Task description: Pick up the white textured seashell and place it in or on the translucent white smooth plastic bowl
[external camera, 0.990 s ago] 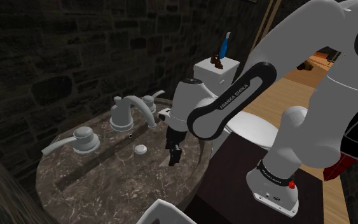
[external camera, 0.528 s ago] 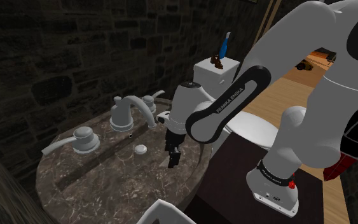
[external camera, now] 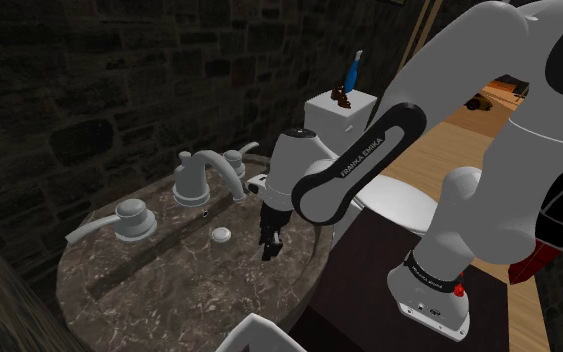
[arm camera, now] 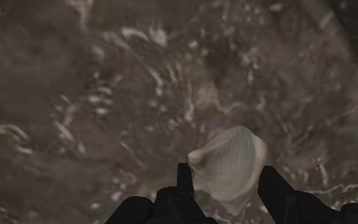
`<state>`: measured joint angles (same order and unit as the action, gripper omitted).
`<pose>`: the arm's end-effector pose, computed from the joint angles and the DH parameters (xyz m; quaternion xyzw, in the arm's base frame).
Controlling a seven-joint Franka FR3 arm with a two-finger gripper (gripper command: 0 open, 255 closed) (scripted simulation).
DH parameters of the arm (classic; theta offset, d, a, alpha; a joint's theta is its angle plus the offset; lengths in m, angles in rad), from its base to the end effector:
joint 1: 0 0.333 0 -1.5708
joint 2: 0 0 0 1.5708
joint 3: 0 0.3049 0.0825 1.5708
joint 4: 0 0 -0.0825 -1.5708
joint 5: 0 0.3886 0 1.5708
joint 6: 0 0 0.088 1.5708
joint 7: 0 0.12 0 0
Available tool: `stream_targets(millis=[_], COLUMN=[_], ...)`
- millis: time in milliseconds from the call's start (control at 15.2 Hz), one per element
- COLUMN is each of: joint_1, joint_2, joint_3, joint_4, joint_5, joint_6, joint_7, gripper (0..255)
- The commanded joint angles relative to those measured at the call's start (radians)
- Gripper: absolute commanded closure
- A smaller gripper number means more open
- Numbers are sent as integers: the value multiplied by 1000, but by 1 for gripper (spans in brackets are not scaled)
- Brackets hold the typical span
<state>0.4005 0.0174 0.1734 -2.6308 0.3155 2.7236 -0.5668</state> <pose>0.3746 0.2309 0.2196 -0.9068 -0.4140 -0.0369 0.0708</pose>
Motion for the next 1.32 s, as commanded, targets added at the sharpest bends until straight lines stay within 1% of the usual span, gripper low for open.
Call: stream_targets(millis=[0,264,1254], joint_1=[0,0,-12], joint_2=[2,2,-200], joint_3=[0,0,-8], joint_4=[0,-1,35], joint_5=[0,0,-48], joint_6=[0,1,-235], joint_7=[0,0,56], gripper=[255,255,255])
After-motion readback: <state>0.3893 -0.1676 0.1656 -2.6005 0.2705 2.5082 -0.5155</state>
